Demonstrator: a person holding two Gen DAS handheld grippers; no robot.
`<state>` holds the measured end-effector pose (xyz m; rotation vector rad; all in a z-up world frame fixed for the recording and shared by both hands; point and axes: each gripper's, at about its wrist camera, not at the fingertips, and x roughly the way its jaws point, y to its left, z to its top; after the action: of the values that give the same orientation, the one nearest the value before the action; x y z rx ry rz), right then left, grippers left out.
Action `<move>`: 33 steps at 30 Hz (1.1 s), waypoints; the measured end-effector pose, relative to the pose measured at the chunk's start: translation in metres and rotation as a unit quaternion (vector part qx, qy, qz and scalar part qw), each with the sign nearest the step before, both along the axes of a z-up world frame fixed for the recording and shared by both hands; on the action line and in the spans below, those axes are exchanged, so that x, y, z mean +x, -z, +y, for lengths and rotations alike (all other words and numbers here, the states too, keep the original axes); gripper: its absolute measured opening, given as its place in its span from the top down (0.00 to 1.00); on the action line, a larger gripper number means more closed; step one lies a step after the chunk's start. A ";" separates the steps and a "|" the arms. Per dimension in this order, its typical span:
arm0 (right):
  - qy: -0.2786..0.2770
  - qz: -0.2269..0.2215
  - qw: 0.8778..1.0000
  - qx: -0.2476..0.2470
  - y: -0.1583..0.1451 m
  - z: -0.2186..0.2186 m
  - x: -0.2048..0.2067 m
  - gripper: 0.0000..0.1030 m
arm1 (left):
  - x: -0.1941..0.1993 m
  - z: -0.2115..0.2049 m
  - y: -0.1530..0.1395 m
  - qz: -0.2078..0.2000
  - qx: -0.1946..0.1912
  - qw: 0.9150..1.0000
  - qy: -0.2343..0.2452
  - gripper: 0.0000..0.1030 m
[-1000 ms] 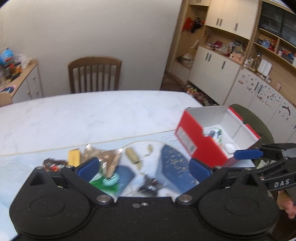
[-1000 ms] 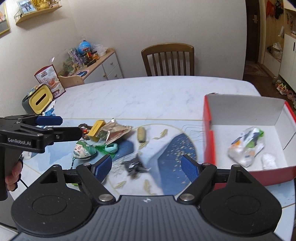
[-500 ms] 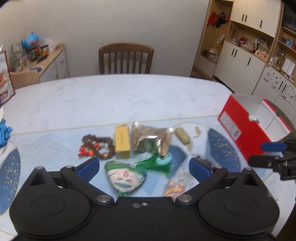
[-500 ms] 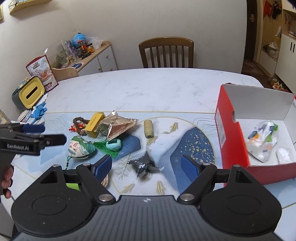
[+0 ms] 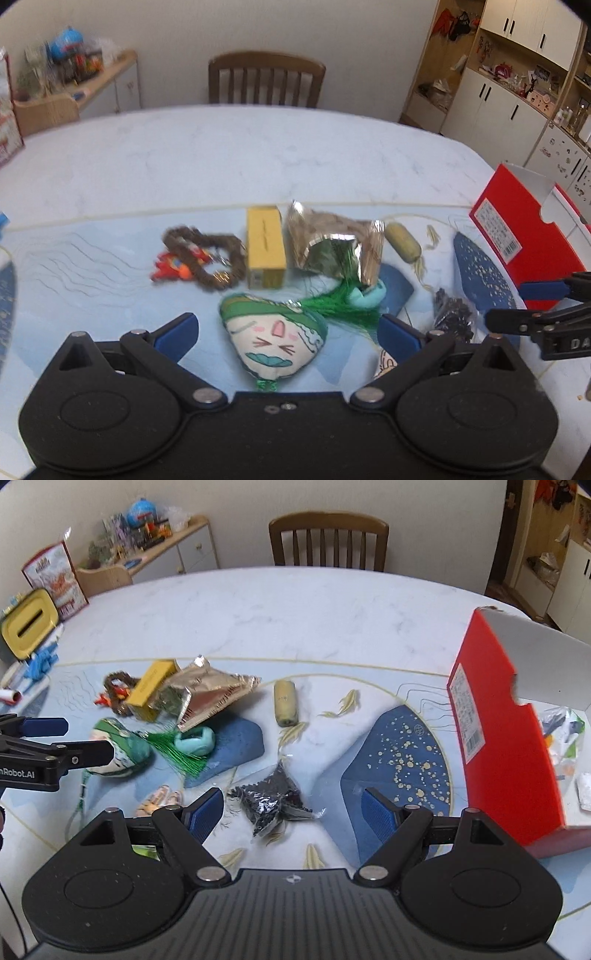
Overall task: Organize objects
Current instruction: 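Return both tools to the items on the mat, then grasp the green plush pouch with the left tool while the right tool grasps the black bead bag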
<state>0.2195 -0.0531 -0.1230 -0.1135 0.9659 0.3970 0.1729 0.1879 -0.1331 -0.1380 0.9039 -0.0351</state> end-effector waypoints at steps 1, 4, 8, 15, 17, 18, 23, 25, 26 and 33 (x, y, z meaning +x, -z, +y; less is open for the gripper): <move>-0.004 0.003 1.000 -0.003 0.003 0.003 0.002 0.21 | 0.002 0.000 0.003 0.003 0.002 1.000 0.001 0.00; -0.015 0.010 1.000 -0.011 0.011 0.010 0.006 0.21 | 0.005 -0.003 0.009 0.005 0.014 1.000 0.012 0.00; -0.029 0.019 0.999 -0.022 0.020 0.020 0.009 0.21 | 0.010 -0.004 0.017 0.011 0.026 0.999 0.018 0.00; -0.037 0.033 0.998 -0.026 0.033 0.029 0.016 0.21 | 0.014 -0.008 0.029 0.016 0.041 0.999 0.022 0.01; -0.039 0.035 0.998 -0.027 0.035 0.031 0.017 0.21 | 0.014 -0.009 0.030 0.015 0.040 0.999 0.025 0.03; -0.039 0.035 0.998 -0.028 0.036 0.032 0.018 0.21 | 0.014 -0.010 0.031 0.017 0.039 0.999 0.027 0.04; -0.040 0.036 0.998 -0.029 0.038 0.034 0.019 0.21 | 0.015 -0.012 0.035 0.020 0.048 0.998 0.029 0.18; -0.040 0.036 0.998 -0.030 0.038 0.034 0.019 0.24 | 0.015 -0.011 0.034 0.019 0.051 0.998 0.026 0.22; -0.040 0.036 0.998 -0.030 0.038 0.034 0.019 0.24 | 0.015 -0.011 0.034 0.018 0.051 0.998 0.026 0.24; -0.036 0.041 0.998 -0.030 0.038 0.033 0.019 0.37 | 0.015 -0.010 0.032 0.018 0.048 0.998 0.023 0.31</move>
<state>0.2384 -0.0201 -0.1611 -0.1888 1.0568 0.4413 0.1877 0.1783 -0.1653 -0.0288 0.9424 -0.0328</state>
